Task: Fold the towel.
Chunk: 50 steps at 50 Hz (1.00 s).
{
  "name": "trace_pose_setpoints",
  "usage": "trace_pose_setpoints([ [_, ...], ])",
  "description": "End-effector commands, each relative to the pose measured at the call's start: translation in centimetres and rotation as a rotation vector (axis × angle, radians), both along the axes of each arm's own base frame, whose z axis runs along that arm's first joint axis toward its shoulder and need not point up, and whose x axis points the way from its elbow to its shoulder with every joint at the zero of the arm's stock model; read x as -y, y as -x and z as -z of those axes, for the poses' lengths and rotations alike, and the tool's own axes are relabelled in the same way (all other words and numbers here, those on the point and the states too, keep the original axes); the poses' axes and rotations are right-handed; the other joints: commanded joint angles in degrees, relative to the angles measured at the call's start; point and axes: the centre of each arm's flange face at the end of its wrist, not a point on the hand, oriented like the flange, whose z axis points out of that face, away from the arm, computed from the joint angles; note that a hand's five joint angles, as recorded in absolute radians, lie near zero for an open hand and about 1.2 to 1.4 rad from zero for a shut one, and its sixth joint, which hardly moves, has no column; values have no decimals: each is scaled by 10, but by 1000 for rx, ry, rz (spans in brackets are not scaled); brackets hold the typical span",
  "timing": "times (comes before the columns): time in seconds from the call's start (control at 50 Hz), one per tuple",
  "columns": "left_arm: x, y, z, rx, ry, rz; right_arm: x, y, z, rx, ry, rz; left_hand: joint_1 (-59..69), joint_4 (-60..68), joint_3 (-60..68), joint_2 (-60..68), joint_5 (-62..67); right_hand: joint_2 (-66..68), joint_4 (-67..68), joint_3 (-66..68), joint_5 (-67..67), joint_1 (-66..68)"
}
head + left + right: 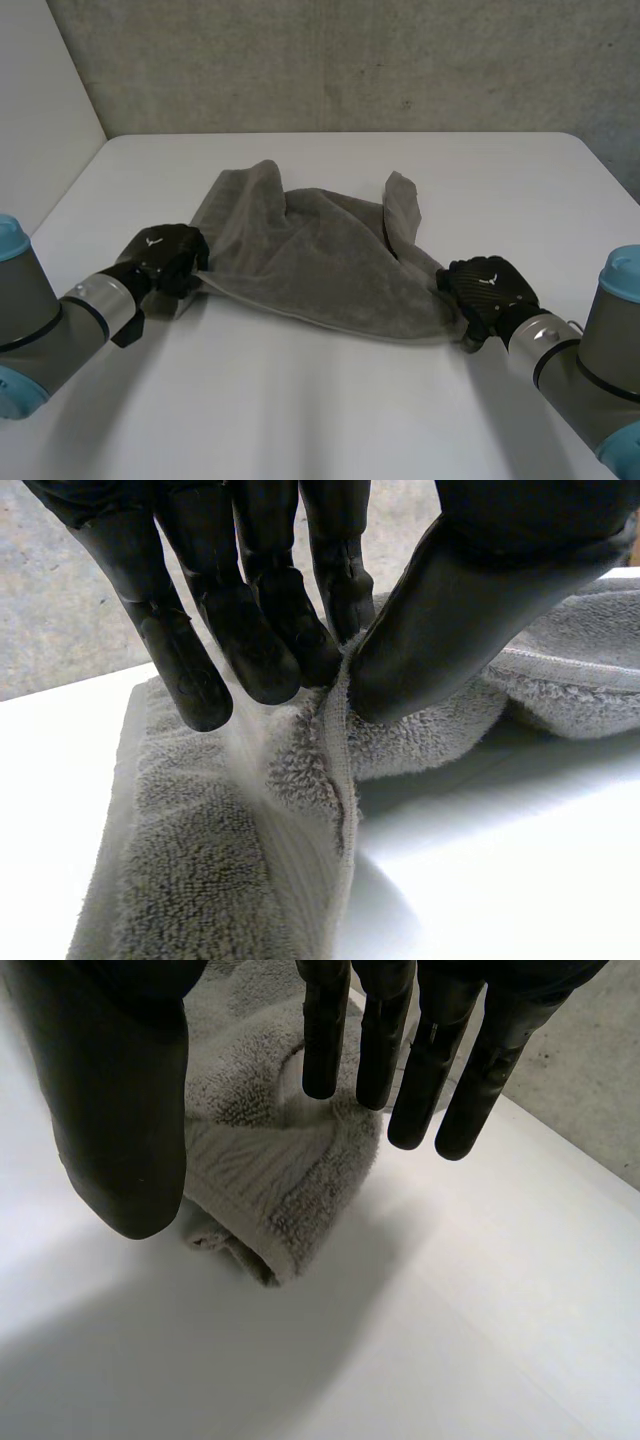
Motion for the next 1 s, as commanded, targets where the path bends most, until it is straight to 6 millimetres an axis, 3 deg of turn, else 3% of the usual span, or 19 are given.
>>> trace_pose_setpoints([
  [0.02, 5, -4, -1, -23, -8, -22, 0, -1, 6, -7, -13, -8, 73, 20, 31, 28, 69, -9, -8, -7, 10, -7],
  [0.26, 8, -9, -2, -57, -30, -48, 7, -1, 14, -7, -19, -3, 73, 20, 31, 28, 69, 84, 84, 86, 102, 86],
  [0.36, 9, -9, -2, -57, -28, -50, 12, -2, 12, 13, 9, -1, 73, 20, 31, 28, 69, 272, 273, 274, 291, 274],
  [0.4, 8, -9, -2, -57, -31, -50, 17, -4, 8, 30, 37, -3, 73, 20, 31, 28, 69, 445, 445, 447, 463, 447],
  [0.44, 8, -10, -2, -56, -34, -50, 22, -5, 3, 39, 58, 1, 73, 20, 31, 28, 69, 503, 504, 505, 522, 505],
  [0.52, 6, -9, -1, -55, -36, -47, 33, -7, -14, 89, 94, 20, 73, 20, 31, 28, 69, 504, 504, 506, 522, 506],
  [0.56, 5, -9, -1, -56, -37, -45, 39, -8, -38, 165, 125, 37, 73, 20, 31, 28, 69, 504, 504, 506, 522, 506],
  [0.6, 4, -9, -1, -53, -35, -43, 38, -8, -47, 194, 122, 41, 73, 20, 31, 28, 69, 504, 504, 506, 522, 506],
  [0.74, 3, -7, 2, -42, -33, -32, 27, -5, -36, 218, -15, 8, 73, 20, 31, 28, 69, 504, 504, 506, 522, 506],
  [0.78, 5, -7, 3, -40, -18, -38, 29, 1, -34, 209, -25, 9, -124, -177, -166, -169, -128, 504, 504, 506, 522, 506],
  [0.82, 6, -8, 6, -37, -15, -48, 31, 5, -34, 207, -22, 18, -191, -243, -232, -235, -194, 504, 504, 506, 522, 506],
  [0.9, 9, -10, 10, -31, -19, -69, 37, 12, -35, 206, -17, 46, -203, -256, -244, -248, -206, 504, 504, 506, 522, 506],
  [0.94, 10, -11, 12, -25, -21, -90, 45, 20, -39, 217, -7, 75, -292, -344, -333, -336, -295, 504, 504, 506, 522, 506],
  [1.0, 10, -13, 13, -19, -21, -107, 51, 28, -48, 230, 19, 103, -324, -377, -365, -369, -328, 504, 504, 506, 522, 506],
])
